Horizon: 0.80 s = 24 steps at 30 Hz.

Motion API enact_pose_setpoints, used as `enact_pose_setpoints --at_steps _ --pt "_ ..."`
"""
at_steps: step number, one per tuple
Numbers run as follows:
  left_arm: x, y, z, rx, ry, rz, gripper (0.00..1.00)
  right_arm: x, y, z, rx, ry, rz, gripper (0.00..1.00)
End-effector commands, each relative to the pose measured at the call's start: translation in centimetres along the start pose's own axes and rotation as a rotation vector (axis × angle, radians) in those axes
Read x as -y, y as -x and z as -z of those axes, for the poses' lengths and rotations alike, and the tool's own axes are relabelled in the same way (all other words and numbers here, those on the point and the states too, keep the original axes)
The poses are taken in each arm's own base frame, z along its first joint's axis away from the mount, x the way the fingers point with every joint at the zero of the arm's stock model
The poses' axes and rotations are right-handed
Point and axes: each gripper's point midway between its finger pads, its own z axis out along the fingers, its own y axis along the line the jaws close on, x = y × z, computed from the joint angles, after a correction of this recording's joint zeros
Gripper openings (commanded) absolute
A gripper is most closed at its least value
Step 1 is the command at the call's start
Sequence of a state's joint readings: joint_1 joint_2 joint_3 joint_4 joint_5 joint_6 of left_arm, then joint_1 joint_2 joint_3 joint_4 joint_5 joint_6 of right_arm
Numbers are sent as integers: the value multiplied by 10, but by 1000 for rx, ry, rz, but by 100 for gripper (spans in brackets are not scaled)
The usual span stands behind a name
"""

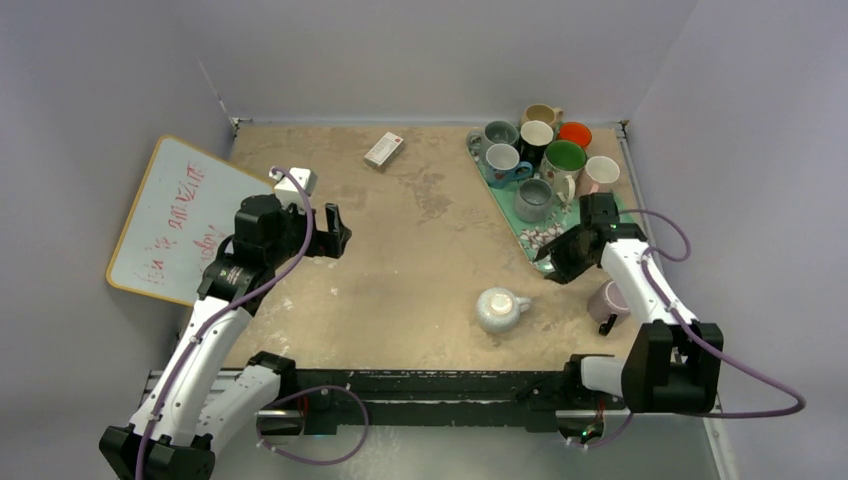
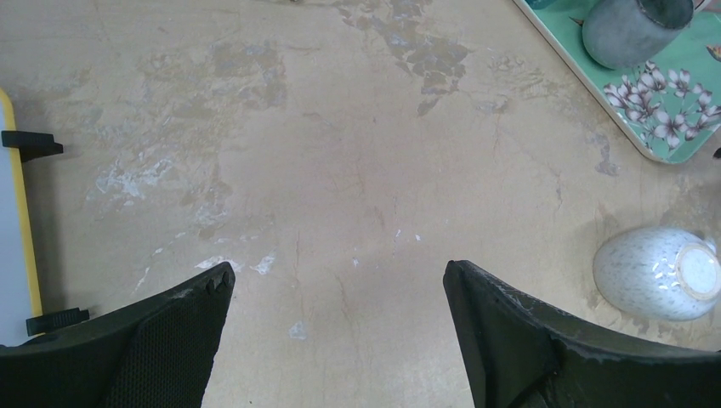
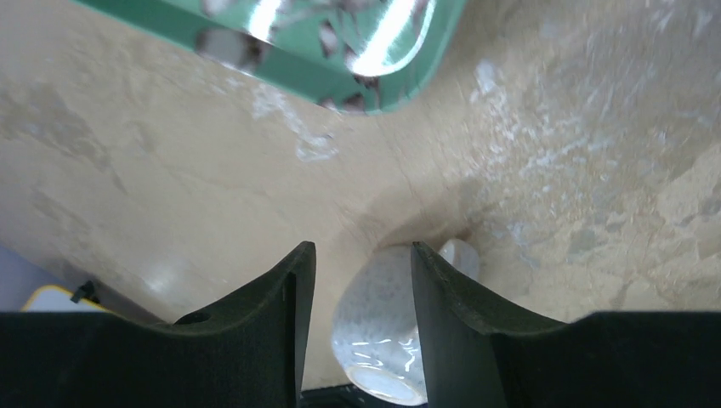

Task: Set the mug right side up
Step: Turn over the cup at the center of the board.

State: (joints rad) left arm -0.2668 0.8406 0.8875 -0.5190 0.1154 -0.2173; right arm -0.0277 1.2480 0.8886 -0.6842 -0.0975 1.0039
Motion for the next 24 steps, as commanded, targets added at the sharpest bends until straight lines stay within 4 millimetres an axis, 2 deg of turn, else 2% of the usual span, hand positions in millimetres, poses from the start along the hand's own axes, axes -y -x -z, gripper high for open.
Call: enact_pose_setpoints --at_steps 1,14,24 --pt "4 13 5 36 -17 -3 93 15 -33 -8 -123 -61 -44 48" --pt "5 15 7 46 -22 -4 93 42 -56 -7 -195 -162 -36 49" --pt "5 16 10 57 -19 -7 93 53 -65 -5 -236 -205 -49 52"
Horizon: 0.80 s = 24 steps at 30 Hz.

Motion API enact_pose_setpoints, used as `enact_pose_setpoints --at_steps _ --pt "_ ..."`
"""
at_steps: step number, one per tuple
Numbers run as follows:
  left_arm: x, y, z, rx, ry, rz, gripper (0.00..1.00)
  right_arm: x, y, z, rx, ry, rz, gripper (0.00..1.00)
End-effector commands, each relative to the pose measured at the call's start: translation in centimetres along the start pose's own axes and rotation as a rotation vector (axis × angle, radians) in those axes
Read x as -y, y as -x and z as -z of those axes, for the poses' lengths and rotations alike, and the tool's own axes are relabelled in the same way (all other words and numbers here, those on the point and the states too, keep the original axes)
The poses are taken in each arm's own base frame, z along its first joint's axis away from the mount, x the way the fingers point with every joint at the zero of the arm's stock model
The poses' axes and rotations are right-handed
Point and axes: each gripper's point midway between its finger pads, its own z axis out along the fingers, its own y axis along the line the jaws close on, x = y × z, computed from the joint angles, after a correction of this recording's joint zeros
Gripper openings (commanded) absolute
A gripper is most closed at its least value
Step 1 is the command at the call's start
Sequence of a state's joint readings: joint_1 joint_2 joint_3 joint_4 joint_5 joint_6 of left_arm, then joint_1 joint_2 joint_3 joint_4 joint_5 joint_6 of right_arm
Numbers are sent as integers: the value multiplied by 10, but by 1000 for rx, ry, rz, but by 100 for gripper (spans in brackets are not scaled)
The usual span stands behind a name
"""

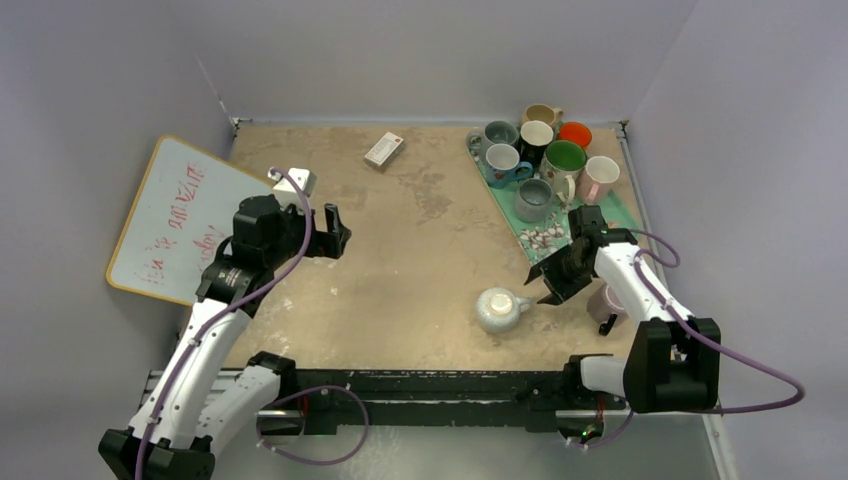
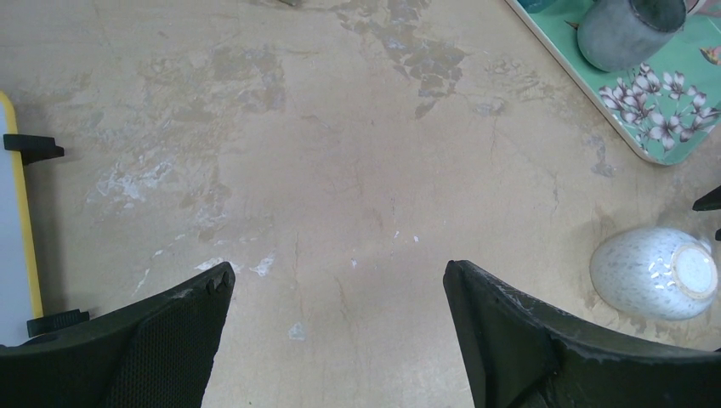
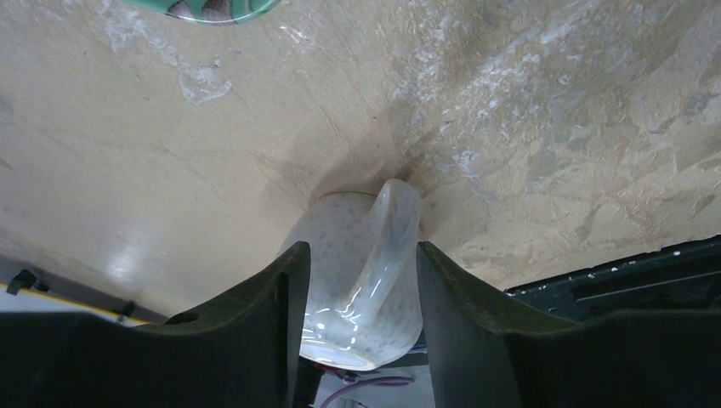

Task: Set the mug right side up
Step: Turn over the cup at the center of the board.

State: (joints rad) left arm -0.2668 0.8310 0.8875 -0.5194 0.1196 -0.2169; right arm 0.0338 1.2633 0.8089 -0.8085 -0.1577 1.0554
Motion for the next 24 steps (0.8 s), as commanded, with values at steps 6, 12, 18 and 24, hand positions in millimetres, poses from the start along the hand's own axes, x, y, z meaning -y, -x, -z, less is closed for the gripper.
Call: enact_pose_setpoints --at_steps 6,12,18,24 --pt "4 16 8 52 -14 -6 93 13 -18 -6 -100 -69 -40 51" --pt "4 15 6 47 -13 -5 93 11 -25 -17 -129 -71 -63 50" --pt "4 15 7 48 -12 -5 93 12 -28 -29 -150 -96 -85 50" --pt "3 15 8 51 -11 -7 93 12 -25 -39 -145 -114 -94 48"
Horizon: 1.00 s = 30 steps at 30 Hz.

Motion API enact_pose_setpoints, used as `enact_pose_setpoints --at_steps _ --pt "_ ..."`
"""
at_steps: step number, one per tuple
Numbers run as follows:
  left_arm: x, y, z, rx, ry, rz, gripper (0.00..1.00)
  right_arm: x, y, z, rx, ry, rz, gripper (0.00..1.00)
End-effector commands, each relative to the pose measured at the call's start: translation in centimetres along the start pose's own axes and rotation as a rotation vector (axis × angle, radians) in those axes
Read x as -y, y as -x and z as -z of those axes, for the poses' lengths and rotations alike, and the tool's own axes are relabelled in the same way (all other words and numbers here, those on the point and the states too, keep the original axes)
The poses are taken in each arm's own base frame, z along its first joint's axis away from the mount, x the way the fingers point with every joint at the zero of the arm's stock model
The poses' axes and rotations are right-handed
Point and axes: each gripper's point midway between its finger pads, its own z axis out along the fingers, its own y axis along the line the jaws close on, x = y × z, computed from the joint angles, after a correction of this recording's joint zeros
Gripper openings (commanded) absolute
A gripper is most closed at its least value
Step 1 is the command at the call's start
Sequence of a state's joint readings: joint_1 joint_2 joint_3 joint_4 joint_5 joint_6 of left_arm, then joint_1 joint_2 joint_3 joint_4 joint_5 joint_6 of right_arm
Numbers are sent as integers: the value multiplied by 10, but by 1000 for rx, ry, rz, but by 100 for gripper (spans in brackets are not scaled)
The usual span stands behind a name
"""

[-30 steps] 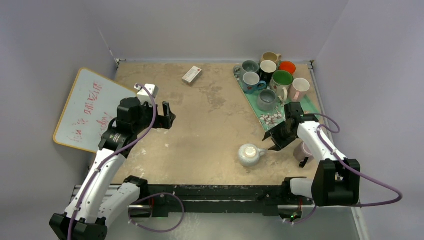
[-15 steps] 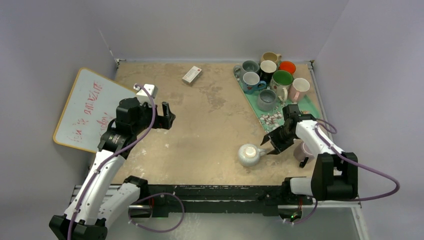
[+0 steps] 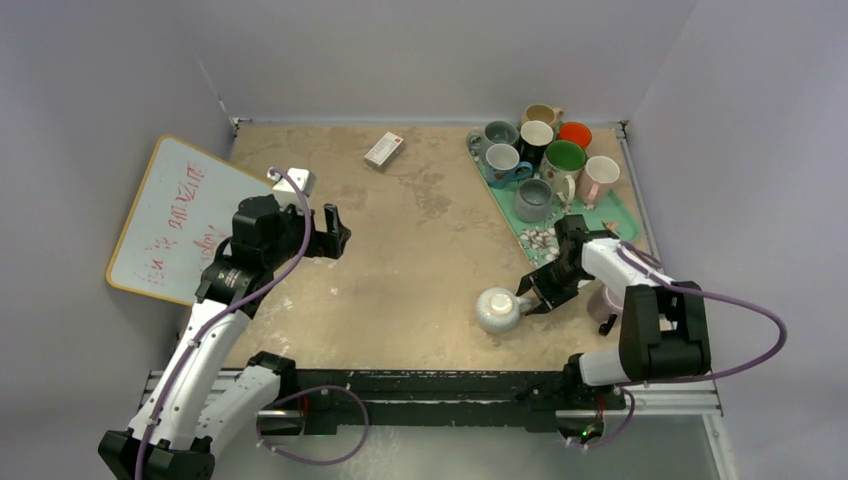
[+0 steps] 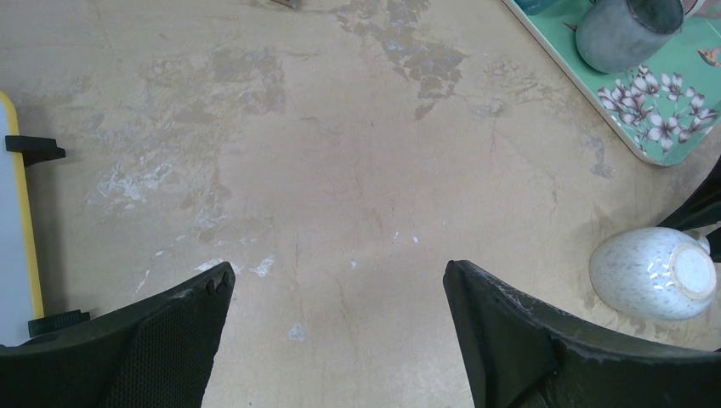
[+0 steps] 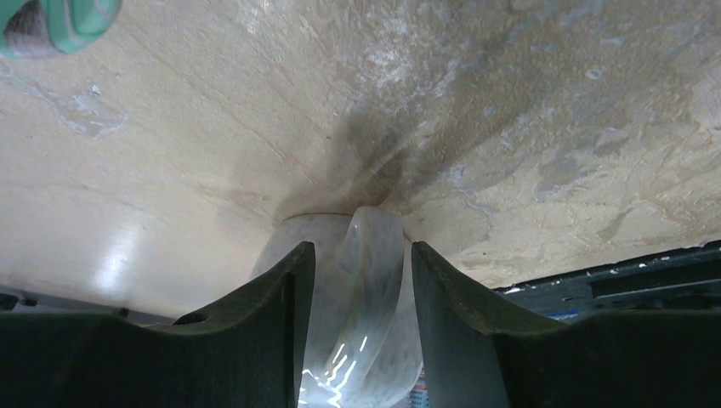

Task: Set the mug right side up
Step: Turn over the cup at the center of the board.

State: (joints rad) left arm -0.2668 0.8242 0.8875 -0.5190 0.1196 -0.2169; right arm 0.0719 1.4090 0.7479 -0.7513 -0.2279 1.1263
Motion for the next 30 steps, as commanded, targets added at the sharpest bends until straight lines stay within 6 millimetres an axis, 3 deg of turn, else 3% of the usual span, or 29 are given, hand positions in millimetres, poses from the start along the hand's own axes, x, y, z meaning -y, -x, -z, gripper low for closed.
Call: enact_pose_setpoints --at_steps 1,8,21,25,30 --pt "3 14 6 45 -10 -7 93 0 -1 -6 -11 -11 -28 47" --pt "3 15 7 50 -10 -9 93 -5 -3 -10 -25 9 -25 42" --pt "3 15 9 54 -10 -9 92 -15 -16 -4 -33 17 17 45" --pt "3 15 9 54 -10 -9 92 -19 -15 -1 -11 46 38 38" --pt "3 15 9 53 -11 -9 92 -29 -13 8 24 121 67 20"
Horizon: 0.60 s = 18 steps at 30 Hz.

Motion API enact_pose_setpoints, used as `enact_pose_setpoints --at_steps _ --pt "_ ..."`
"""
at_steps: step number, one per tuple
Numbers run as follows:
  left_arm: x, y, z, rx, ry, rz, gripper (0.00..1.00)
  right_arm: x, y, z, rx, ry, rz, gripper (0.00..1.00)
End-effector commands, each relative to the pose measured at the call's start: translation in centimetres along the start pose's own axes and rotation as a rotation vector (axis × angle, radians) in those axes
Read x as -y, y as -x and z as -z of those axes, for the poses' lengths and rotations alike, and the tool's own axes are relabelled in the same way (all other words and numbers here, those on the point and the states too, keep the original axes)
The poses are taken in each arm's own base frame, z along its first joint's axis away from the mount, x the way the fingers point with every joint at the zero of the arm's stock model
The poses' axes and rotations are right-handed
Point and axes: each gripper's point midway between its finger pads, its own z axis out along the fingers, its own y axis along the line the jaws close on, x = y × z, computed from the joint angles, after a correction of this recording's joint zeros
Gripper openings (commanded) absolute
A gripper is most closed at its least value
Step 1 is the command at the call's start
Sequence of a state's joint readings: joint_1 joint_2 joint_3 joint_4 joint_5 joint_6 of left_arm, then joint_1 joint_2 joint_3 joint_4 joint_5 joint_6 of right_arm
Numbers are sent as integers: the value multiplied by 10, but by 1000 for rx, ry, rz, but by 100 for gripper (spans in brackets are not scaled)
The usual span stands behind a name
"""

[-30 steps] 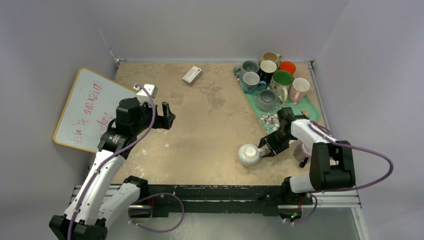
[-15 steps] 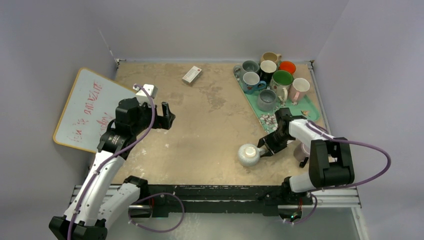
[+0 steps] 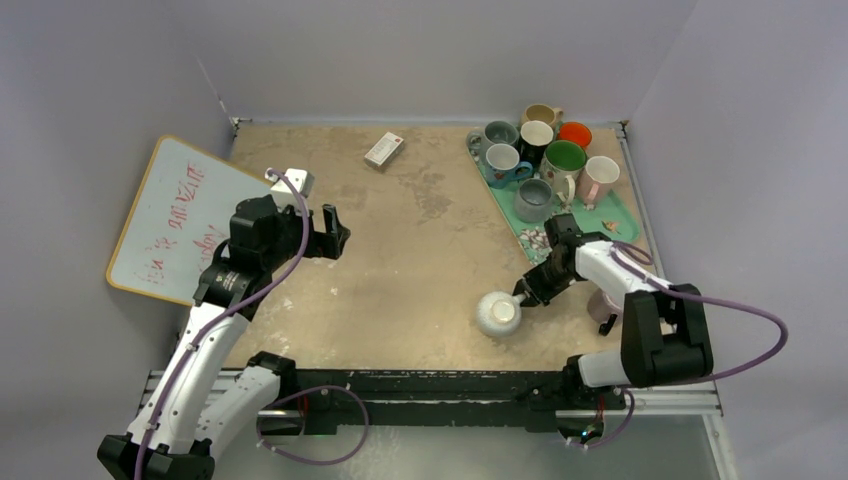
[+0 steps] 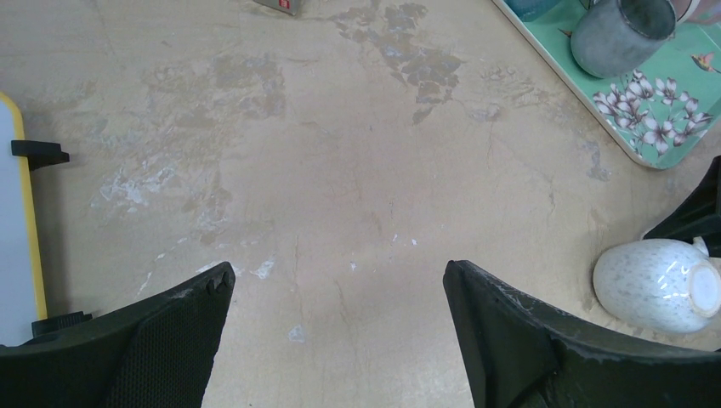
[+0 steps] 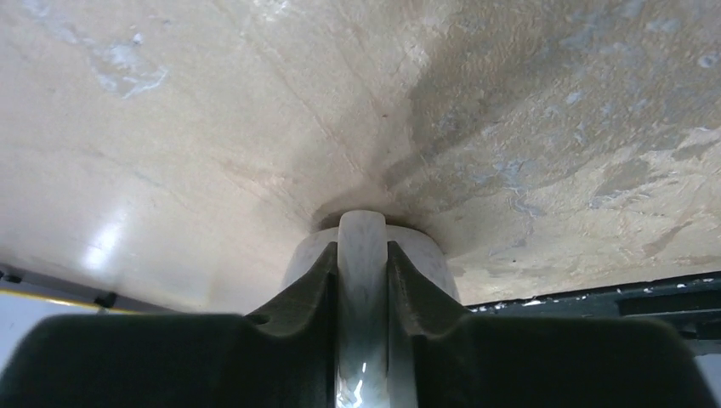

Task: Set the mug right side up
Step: Turn over the cup at the center of the board.

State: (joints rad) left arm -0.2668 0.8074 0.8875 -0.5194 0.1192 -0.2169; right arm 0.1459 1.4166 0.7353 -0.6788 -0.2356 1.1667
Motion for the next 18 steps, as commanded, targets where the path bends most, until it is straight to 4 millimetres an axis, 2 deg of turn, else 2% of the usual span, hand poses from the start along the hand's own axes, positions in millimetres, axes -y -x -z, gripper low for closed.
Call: enact_pose_setpoints --at_steps 1,6,12,18 --pt "3 12 5 39 -9 -7 92 -19 -1 17 24 98 25 18" --pt "3 12 5 38 -9 -7 92 -33 -4 20 12 185 58 0" --pt "2 12 4 37 -9 -7 92 -69 -2 33 53 399 167 0" --pt "2 11 3 34 -8 -7 92 -120 6 67 225 674 421 0"
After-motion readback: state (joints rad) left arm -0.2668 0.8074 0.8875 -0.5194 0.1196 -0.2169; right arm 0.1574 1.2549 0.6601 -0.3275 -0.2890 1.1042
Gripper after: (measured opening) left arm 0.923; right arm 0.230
